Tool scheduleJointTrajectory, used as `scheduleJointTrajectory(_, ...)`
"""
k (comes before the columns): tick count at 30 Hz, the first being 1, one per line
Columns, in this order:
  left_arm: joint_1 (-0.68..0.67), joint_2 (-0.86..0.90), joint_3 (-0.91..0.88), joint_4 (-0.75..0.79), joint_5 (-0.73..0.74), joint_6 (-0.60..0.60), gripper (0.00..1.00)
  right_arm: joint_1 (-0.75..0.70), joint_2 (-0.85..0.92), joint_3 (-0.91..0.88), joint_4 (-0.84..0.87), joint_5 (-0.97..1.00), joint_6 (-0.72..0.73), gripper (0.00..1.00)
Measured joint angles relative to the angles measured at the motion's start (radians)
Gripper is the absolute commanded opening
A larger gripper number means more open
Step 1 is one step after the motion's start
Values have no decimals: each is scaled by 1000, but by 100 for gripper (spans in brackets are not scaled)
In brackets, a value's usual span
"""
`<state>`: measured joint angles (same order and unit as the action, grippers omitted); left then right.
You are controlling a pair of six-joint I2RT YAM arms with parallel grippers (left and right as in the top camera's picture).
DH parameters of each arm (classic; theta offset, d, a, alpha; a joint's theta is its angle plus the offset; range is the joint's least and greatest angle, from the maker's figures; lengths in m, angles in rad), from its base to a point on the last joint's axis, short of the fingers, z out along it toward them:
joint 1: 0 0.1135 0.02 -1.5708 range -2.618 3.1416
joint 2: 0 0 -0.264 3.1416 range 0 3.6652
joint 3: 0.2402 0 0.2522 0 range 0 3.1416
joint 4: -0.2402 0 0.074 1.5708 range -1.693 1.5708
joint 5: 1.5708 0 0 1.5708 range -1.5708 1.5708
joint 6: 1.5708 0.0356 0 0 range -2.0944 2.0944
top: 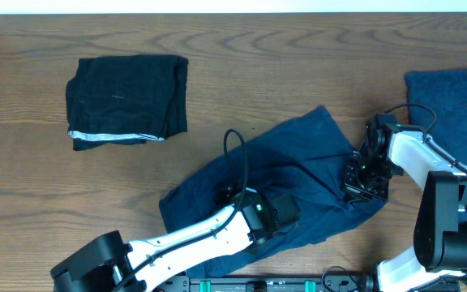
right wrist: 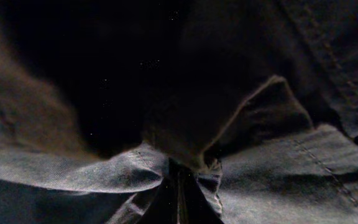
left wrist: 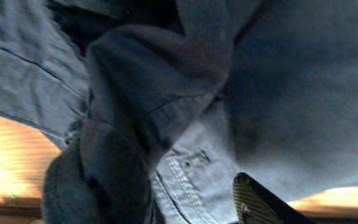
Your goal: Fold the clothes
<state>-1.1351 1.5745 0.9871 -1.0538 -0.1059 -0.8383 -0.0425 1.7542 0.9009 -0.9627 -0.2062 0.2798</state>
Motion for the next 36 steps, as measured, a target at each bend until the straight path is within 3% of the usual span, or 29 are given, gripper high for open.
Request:
scheduleJointTrajectory(2, 0, 0, 0, 0, -31, -10, 13, 0, 0, 0, 0, 0, 0, 1)
scheduleJointTrajectory(3, 2, 0, 0, -1, -46, -6, 6, 0, 0, 0, 0, 0, 1, 1)
scheduleJointTrajectory(15, 91, 0, -24, 11, -79, -32, 6, 0, 0, 0, 7, -3, 2, 1)
scheduleJointTrajectory(28, 335, 3, -45, 101, 84, 67, 6, 0, -7, 2, 60, -30, 2, 1)
scheduleJointTrajectory(36, 437, 114, -45, 175, 189, 132, 6, 0, -7, 2, 64, -33, 1, 1)
